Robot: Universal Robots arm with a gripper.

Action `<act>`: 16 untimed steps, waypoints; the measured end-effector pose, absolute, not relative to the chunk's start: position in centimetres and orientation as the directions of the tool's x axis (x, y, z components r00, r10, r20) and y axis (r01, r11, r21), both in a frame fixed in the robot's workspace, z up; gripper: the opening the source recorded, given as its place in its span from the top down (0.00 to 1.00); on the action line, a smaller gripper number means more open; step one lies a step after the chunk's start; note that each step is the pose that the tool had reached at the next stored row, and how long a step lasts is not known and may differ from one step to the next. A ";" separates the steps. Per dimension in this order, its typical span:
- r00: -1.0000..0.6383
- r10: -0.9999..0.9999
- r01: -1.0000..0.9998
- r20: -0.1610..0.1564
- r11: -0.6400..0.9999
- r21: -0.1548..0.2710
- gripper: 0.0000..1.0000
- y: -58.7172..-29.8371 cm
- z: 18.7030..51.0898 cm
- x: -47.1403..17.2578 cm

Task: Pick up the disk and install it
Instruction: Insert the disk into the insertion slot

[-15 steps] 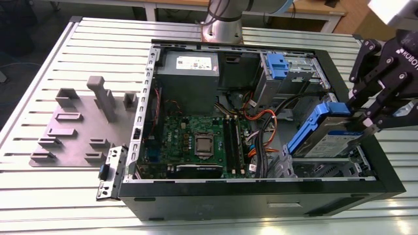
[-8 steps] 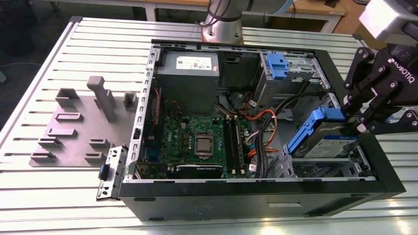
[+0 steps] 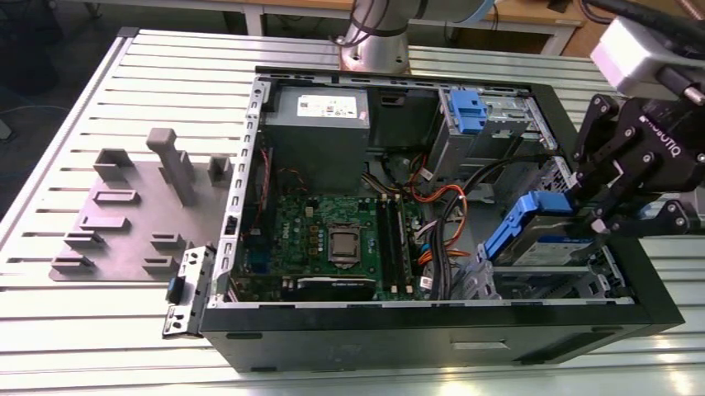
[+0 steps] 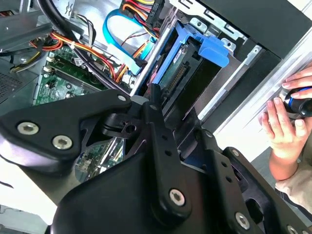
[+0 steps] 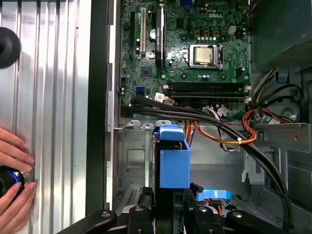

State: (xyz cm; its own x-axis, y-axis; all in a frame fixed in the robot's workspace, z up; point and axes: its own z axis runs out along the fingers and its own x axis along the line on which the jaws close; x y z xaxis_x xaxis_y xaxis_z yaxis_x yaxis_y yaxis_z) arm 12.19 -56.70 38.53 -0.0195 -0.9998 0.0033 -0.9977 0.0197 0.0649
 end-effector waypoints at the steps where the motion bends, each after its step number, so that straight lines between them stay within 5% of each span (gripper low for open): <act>1: -0.020 -1.000 -0.998 0.003 0.020 0.065 0.65 -56.7 38.3 12.2; 16: -0.020 -1.000 -0.998 0.003 0.020 0.065 0.65 -56.9 35.6 12.2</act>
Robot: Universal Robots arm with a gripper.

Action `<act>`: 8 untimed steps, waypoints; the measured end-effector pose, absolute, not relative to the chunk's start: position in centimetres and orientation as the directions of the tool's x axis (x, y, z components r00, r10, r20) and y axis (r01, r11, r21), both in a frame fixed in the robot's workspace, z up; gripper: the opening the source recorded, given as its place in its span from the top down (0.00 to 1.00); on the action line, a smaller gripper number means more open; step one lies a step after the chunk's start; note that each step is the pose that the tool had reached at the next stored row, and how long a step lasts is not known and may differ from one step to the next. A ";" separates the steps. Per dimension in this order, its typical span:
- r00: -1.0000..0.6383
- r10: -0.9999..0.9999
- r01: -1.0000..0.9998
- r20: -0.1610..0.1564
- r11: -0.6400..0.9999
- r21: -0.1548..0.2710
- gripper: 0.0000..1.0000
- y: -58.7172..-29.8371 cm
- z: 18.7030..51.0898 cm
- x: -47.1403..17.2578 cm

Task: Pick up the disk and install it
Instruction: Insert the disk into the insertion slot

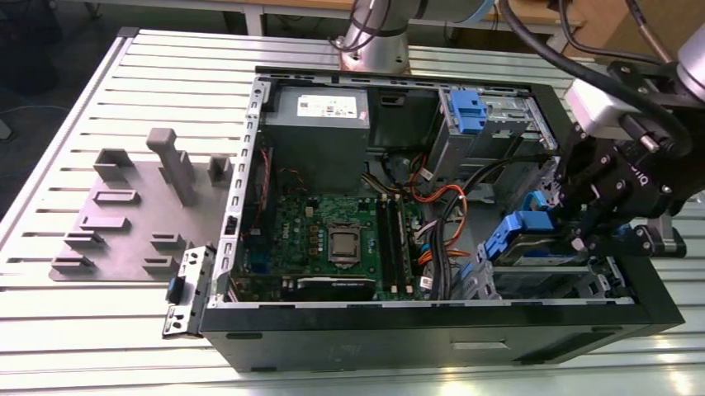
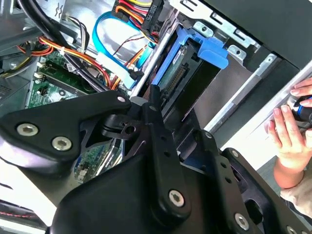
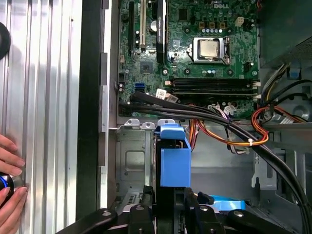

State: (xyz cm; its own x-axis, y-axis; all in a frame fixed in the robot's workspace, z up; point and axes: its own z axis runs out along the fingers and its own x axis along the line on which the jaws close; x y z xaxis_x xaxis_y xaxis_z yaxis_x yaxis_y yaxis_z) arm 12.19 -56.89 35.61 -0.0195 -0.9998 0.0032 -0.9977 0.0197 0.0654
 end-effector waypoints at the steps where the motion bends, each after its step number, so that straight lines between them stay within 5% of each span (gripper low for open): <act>1: -0.020 -1.000 -0.998 0.003 0.020 0.065 0.65 -56.9 35.4 12.2; 8: -0.019 -1.000 -0.998 0.004 0.020 0.066 0.65 -56.9 34.5 12.2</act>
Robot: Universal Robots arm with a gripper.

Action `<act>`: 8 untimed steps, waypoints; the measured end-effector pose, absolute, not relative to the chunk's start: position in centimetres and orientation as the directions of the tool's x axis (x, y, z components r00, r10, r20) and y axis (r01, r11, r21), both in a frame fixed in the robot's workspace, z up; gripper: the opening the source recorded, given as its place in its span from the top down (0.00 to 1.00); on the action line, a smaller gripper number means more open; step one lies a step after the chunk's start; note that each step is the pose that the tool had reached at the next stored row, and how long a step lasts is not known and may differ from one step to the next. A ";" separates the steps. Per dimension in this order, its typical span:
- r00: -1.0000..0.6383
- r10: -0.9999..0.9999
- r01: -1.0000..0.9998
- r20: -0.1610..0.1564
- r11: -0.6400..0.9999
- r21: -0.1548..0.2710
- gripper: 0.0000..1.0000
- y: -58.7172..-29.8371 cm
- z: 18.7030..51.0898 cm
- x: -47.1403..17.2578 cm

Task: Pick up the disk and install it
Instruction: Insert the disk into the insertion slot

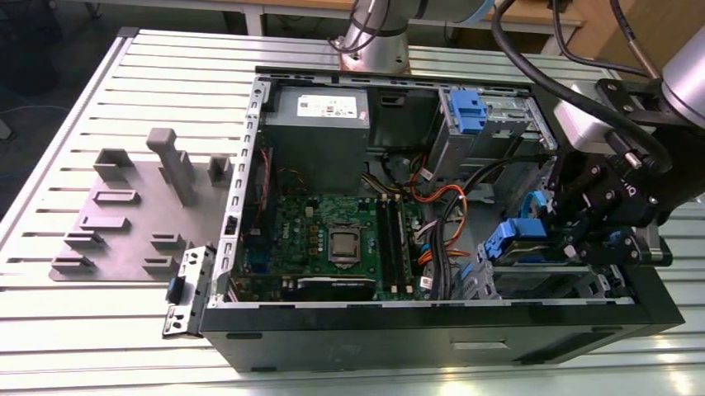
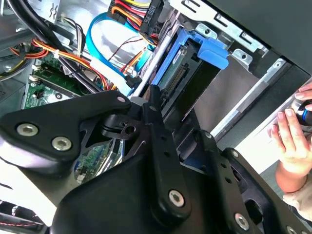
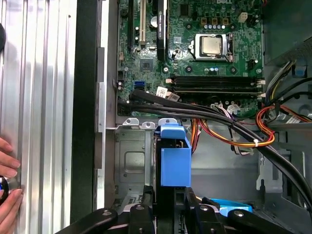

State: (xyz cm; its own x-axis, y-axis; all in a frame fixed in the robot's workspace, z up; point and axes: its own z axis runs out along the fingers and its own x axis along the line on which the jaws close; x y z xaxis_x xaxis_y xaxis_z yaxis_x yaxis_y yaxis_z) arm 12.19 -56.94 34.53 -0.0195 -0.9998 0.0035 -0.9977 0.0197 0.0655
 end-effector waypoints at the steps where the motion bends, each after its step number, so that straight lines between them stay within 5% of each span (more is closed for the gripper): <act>1: -0.019 -1.000 -0.998 0.004 0.020 0.066 0.65 -56.9 34.5 12.2; 8: -0.019 -1.000 -0.998 0.003 0.020 0.066 0.59 -56.9 34.5 12.2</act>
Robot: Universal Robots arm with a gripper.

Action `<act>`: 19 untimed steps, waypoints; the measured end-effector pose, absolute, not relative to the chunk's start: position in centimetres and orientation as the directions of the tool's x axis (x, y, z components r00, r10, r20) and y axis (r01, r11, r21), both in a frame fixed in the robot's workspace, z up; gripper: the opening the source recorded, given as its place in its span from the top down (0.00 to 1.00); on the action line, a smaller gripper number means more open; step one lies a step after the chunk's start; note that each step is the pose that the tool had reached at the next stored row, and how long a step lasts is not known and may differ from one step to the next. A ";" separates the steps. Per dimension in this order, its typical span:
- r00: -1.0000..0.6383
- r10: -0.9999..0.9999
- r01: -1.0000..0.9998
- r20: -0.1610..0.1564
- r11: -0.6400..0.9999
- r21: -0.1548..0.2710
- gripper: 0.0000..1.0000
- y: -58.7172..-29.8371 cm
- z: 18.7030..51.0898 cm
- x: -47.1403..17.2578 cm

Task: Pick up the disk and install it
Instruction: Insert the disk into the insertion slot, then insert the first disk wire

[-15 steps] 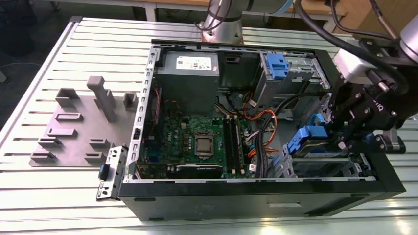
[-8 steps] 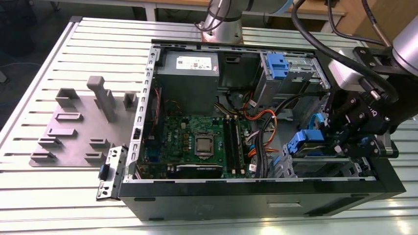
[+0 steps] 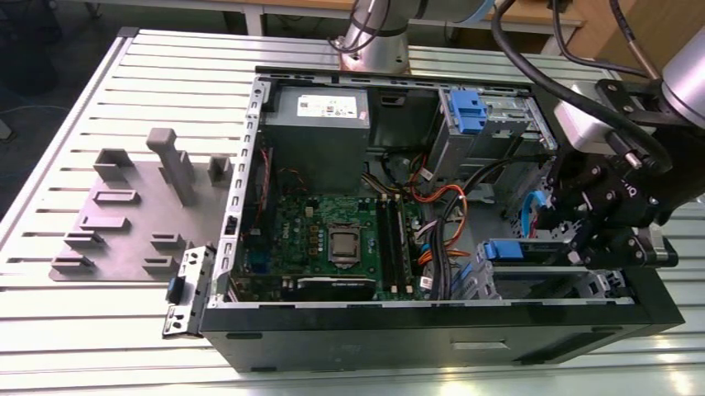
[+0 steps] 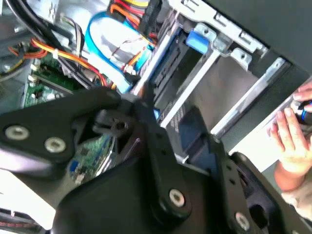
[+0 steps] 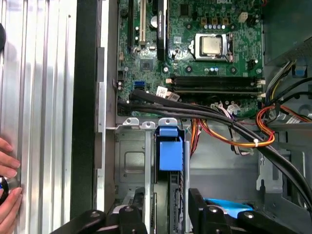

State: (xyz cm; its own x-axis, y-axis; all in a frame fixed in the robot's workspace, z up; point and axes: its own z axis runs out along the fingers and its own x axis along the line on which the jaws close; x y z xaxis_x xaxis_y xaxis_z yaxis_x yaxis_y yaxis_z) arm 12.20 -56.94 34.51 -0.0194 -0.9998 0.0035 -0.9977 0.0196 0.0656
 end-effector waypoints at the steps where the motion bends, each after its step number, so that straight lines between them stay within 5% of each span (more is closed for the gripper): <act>1: -0.019 -1.000 -0.998 0.004 0.020 0.066 0.52 -56.9 34.5 12.2; 19: 0.001 -1.000 -0.999 -0.012 -0.001 0.039 0.52 -56.9 34.1 11.6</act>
